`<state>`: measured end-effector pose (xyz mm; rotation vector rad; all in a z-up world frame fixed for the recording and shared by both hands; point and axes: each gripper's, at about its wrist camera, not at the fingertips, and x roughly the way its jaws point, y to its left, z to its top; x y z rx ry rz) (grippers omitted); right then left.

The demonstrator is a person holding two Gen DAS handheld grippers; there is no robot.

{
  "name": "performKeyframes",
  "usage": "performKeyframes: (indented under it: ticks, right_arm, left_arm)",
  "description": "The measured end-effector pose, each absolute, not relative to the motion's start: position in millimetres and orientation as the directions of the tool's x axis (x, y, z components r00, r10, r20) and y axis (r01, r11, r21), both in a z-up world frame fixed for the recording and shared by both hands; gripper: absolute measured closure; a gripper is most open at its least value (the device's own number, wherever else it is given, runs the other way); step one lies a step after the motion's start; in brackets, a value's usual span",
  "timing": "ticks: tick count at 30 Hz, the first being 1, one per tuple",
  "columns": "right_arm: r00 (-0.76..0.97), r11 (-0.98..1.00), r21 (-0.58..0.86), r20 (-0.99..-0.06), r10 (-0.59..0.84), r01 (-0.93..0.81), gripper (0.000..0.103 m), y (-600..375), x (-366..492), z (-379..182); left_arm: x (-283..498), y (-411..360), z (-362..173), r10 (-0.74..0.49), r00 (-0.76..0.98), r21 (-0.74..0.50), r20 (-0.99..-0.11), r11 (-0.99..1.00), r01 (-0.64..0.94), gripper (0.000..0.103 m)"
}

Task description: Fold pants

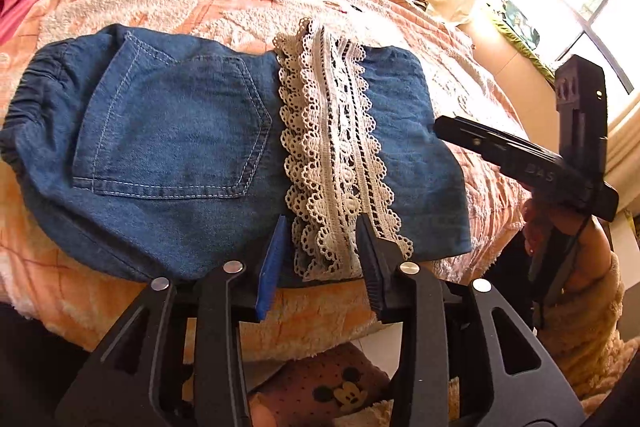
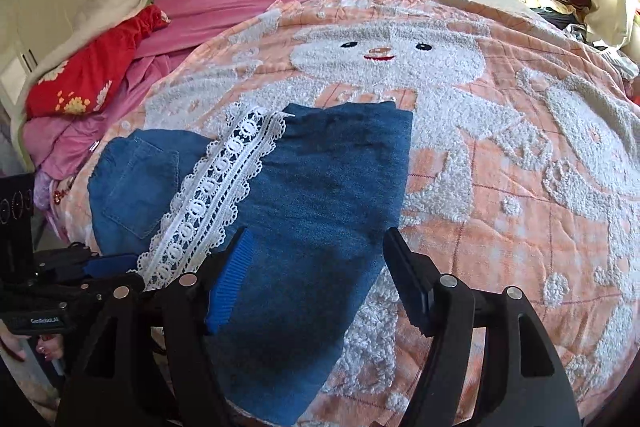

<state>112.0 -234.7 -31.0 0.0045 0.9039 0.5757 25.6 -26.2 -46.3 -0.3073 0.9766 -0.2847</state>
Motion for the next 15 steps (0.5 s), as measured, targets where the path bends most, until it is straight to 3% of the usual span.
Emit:
performKeyframes:
  ticks: [3,5,12,15]
  right_arm:
    - [0.496,0.85,0.251,-0.721,0.483,-0.464,0.036,-240,105,-21]
    - [0.507,0.849,0.254,-0.71,0.489,-0.464,0.028,-241,100,-15]
    - [0.538,0.845,0.25,-0.678,0.501,-0.472,0.027,-243,84,4]
    - [0.542,0.838,0.254,-0.664,0.514,-0.484,0.022,-240,77,13]
  left_arm:
    - [22,-23,-43,-0.359,0.543,-0.37,-0.759,0.924,0.093,0.072]
    - [20,-18,-38,-0.345,0.554,-0.358,-0.757,0.929,0.09,0.071]
    - [13,-8,-22,-0.29,0.602,-0.316,-0.744,0.947,0.065,0.062]
    - [7,-2,-15,-0.265,0.62,-0.297,-0.738,0.953,0.055,0.06]
